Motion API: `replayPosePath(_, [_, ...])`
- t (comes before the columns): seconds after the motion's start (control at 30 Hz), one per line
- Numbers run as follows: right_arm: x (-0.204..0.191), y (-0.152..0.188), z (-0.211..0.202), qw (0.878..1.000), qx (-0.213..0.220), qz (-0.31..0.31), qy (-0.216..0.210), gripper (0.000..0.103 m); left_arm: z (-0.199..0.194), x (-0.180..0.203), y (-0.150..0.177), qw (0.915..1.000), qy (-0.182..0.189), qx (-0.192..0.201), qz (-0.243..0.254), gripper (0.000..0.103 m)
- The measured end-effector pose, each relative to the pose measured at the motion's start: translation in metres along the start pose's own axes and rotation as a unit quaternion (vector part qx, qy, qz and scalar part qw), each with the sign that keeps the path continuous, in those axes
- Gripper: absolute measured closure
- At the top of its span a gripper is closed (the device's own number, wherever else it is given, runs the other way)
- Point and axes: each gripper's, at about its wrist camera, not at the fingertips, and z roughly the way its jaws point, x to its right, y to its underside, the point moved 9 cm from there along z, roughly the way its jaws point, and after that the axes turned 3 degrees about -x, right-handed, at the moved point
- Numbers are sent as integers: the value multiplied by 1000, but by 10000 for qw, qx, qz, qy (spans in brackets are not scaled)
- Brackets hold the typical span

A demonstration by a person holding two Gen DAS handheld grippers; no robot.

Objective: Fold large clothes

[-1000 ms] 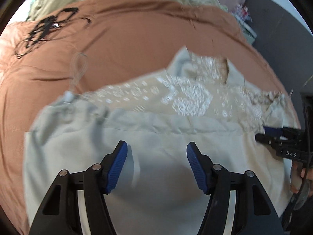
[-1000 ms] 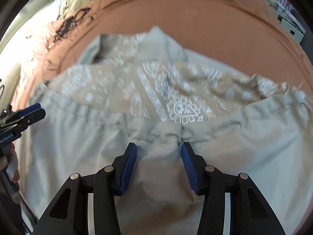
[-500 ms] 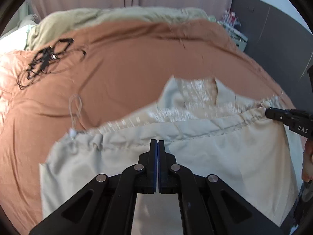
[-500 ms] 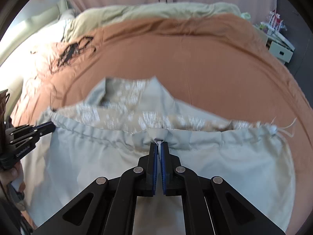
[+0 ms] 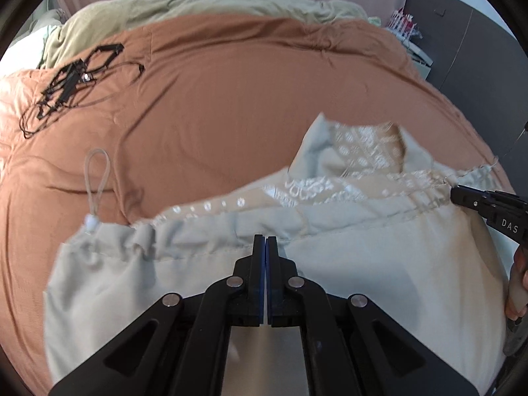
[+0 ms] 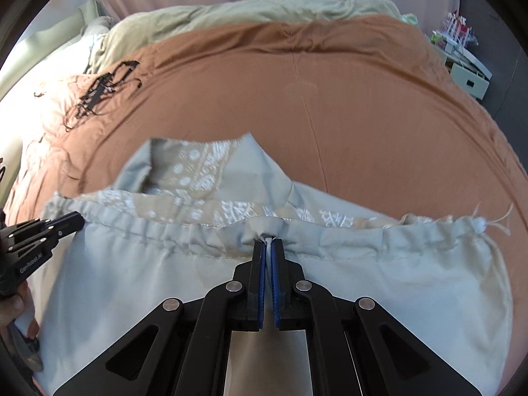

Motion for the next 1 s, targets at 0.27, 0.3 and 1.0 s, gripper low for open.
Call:
replayPosePath(0.27, [4,12,32,9992,-344,90,199,95,19,-1,5,9994,79,-315,-105,100])
replayPosePath(0.3, [3,12,32,9990,-360,54,241,94,18,-3,4,9990,131,-389,-197,100])
replayPosePath(1.0, [4,76,-120,9953,705,481,-463,39,-160,-52,77,9928,-434,822,-752,5])
